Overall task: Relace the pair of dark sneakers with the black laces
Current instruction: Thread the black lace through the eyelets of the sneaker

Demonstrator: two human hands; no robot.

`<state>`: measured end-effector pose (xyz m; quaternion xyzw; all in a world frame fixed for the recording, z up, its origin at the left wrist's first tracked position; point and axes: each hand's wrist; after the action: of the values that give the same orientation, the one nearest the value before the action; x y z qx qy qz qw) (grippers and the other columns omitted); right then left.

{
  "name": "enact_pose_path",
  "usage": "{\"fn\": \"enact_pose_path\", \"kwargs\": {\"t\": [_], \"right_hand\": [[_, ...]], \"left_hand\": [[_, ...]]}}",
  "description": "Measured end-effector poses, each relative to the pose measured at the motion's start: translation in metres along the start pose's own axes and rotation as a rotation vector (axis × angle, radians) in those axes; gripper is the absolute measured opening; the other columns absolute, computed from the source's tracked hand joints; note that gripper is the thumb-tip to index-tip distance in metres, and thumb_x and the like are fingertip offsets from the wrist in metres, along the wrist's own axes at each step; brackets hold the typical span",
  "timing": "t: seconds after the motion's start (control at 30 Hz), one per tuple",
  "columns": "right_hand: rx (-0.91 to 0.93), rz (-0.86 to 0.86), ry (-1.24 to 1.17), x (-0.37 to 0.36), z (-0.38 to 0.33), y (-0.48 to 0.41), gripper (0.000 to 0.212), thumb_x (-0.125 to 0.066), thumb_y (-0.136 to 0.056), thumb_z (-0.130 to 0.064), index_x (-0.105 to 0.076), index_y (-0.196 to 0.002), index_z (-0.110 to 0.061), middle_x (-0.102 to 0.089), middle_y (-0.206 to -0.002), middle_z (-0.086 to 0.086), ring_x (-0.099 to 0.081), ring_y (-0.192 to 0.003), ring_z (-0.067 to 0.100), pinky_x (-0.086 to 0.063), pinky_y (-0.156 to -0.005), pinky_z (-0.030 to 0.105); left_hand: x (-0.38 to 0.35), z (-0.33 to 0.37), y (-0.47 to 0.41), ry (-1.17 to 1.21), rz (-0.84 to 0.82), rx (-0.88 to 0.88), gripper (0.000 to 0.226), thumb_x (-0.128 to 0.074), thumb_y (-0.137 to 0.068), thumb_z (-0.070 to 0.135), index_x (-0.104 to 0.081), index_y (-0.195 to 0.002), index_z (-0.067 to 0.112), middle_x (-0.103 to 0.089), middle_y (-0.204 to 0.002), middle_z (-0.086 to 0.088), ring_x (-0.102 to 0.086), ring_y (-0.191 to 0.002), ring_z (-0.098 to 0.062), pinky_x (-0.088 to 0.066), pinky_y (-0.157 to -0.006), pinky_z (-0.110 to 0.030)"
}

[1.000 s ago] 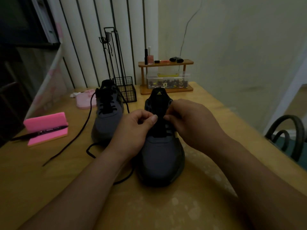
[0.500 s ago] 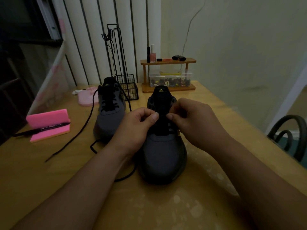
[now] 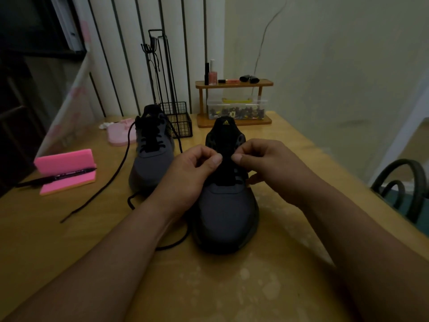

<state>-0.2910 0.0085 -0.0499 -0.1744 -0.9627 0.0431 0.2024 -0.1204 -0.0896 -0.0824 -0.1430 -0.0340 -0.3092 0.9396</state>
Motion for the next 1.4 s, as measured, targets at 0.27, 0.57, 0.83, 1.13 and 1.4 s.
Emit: {"fn": "enact_pose_path", "kwargs": {"t": [0.27, 0.57, 0.83, 1.13, 1.4], "right_hand": [[-0.076, 0.12, -0.936, 0.015, -0.007, -0.006, 0.025, -0.039, -0.107, -0.01, -0.055, -0.088, -0.007, -0.063, -0.079, 0.008, -0.07, -0.075, 0.022, -0.063, -0.082, 0.038], [0.036, -0.112, 0.354, 0.018, 0.0, 0.005, 0.032, -0.067, -0.097, -0.047, -0.069, -0.087, -0.017, -0.065, -0.069, -0.009, -0.057, -0.06, 0.0, -0.045, -0.06, 0.022], [-0.08, 0.222, -1.019, 0.042, 0.0, -0.003, 0.025, -0.051, -0.105, -0.021, -0.049, -0.081, -0.018, -0.042, -0.064, -0.003, -0.044, -0.059, 0.013, -0.046, -0.06, 0.027], [0.042, -0.064, 0.114, 0.025, 0.0, 0.005, 0.028, -0.064, -0.102, -0.037, -0.069, -0.084, -0.016, -0.057, -0.064, -0.01, -0.051, -0.061, 0.007, -0.042, -0.061, 0.022], [-0.078, 0.289, -0.985, 0.041, -0.003, -0.001, 0.018, -0.05, -0.105, -0.02, -0.058, -0.091, -0.012, -0.065, -0.076, 0.005, -0.074, -0.083, 0.024, -0.06, -0.091, 0.045]], "left_hand": [[0.012, 0.013, 0.005, -0.177, 0.033, -0.051, 0.011, -0.057, -0.106, 0.03, -0.064, -0.111, 0.023, -0.074, -0.089, 0.003, -0.071, -0.081, -0.007, -0.057, -0.067, -0.023], [0.022, 0.024, 0.004, -0.058, 0.136, -0.028, 0.022, -0.045, -0.11, 0.02, -0.065, -0.121, 0.021, -0.076, -0.102, -0.002, -0.065, -0.084, -0.017, -0.053, -0.075, -0.031], [0.019, 0.021, 0.003, -0.153, 0.126, -0.059, 0.028, -0.043, -0.11, 0.02, -0.065, -0.124, 0.028, -0.073, -0.108, 0.011, -0.067, -0.099, -0.011, -0.049, -0.084, -0.032], [0.019, 0.013, 0.003, -0.204, 0.08, -0.086, 0.028, -0.045, -0.108, 0.016, -0.062, -0.129, 0.027, -0.068, -0.113, 0.007, -0.065, -0.098, -0.007, -0.047, -0.083, -0.025], [0.016, 0.009, 0.004, -0.253, 0.048, -0.109, 0.032, -0.049, -0.105, 0.015, -0.057, -0.131, 0.032, -0.061, -0.116, 0.004, -0.061, -0.095, -0.023, -0.051, -0.072, -0.026]]}}
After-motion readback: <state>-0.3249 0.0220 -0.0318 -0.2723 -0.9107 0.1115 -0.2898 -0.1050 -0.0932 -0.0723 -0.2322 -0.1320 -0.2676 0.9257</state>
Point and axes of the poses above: each hand's wrist, its own y-axis away from the middle knuckle, its own x-axis out of the back of the hand, z = x × y
